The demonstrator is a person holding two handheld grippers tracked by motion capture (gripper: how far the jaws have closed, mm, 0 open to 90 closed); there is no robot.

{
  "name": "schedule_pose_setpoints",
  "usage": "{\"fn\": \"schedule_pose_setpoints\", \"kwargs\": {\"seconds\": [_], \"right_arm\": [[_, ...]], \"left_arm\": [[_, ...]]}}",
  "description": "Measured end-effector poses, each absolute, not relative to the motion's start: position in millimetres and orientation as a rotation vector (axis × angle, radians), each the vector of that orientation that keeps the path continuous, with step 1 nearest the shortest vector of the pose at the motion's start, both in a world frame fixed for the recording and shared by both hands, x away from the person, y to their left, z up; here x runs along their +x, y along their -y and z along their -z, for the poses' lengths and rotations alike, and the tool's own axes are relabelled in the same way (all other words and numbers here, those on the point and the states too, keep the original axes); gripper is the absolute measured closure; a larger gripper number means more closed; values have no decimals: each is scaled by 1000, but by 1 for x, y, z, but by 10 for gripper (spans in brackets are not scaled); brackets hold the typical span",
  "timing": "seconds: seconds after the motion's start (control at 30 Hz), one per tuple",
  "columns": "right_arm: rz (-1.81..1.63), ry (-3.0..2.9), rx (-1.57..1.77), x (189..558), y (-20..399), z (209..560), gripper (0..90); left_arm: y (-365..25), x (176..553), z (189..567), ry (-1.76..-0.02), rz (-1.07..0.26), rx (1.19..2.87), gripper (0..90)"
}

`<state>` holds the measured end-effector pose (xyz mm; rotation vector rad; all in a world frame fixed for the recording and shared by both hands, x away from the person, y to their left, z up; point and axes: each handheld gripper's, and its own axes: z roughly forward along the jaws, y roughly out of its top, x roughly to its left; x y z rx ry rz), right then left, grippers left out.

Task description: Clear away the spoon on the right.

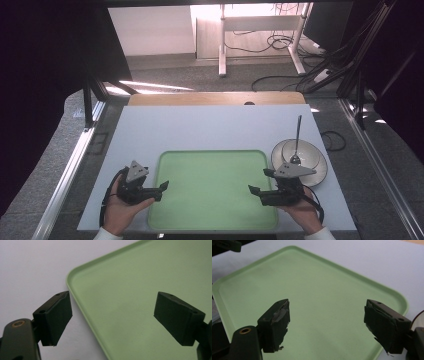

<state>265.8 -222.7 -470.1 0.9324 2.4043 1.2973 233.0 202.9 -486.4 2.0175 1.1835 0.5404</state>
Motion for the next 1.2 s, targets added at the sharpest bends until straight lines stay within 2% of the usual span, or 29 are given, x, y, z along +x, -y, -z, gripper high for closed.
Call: {"fn": "schedule_pose_setpoints", "kwargs": {"seconds": [0.77, 1.2], "right_arm": [[-1300, -2398, 949, 274, 221, 470, 249], [-1318, -2406, 944, 306, 209, 423, 293]], "left_arm": [[-211, 229, 495, -1193, -560, 2014, 154], [-214, 228, 494, -1194, -558, 2005, 154]]}}
